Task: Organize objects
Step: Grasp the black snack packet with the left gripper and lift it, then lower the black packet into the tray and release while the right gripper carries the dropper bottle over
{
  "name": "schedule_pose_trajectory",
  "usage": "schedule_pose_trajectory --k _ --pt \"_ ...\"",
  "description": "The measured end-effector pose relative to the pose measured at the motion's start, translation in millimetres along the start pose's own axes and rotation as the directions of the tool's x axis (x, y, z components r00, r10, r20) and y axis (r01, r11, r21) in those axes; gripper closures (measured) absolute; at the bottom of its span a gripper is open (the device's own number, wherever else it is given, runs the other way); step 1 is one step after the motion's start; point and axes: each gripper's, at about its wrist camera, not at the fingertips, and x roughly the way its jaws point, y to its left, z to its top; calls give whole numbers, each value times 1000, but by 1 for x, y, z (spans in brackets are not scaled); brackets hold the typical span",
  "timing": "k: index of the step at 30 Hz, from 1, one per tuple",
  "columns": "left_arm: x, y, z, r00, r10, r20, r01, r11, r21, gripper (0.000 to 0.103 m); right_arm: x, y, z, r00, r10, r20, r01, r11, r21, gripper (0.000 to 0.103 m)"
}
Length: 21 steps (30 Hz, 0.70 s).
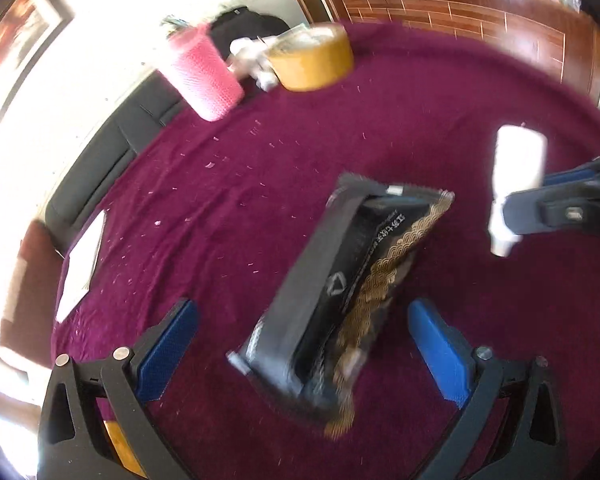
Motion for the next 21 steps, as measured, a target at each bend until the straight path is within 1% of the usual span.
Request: schedule_pose_trajectory --k 2,3,4,5,6,7,8,9,12,13,15,16,18,19,21 --pt "6 -1 7 1000 3 -11 -3 1000 -16 1 5 -1 -1 1000 3 -12 -3 1000 0 81" --pt "8 1 9 1000 -9 -26 8 998 -55 7 6 -1 -1 1000 3 -13 -3 1000 0 81" --pt "7 2 7 999 -42 -30 39 995 -96 16 8 0 -1 1000 1 -14 -1 1000 -4 81" --pt "4 4 6 990 -135 -30 130 983 -131 52 9 1 -1 1000 -1 -16 1 1000 -9 81" --pt "3 3 6 983 -177 -36 170 974 -149 70 10 2 -2 1000 -2 -16 1 1000 -12 81" --pt "-2 3 4 988 -151 -36 143 977 -160 74 10 2 -3 1000 0 -15 0 1000 -13 81" --pt "-10 3 2 991 -133 -13 129 978 -163 81 10 2 -5 1000 1 -12 -1 1000 -15 81" --pt "-19 5 -2 990 -142 13 142 975 -171 85 10 3 -5 1000 0 -5 0 1000 -18 81" --pt "-46 15 -18 986 -155 59 164 959 -232 85 9 6 -7 1000 -20 16 21 999 -42 81" --pt "-56 19 -24 984 -162 74 176 953 -247 85 9 7 -7 1000 -15 23 16 999 -50 81" --pt "-75 29 -38 981 -164 100 186 941 -283 85 4 6 -7 999 -5 48 8 999 -48 81" --pt "-82 33 -42 979 -168 112 195 934 -299 85 1 4 -7 998 -18 67 21 999 -38 80" --pt "-95 46 -52 972 -195 134 230 908 -350 85 -1 -2 -6 996 -42 79 43 999 -11 73" --pt "-102 53 -59 969 -202 141 241 894 -377 85 1 -5 -4 996 -52 71 52 999 12 71" --pt "-118 66 -73 965 -204 164 255 874 -414 85 5 -9 2 996 -81 49 79 996 50 70"
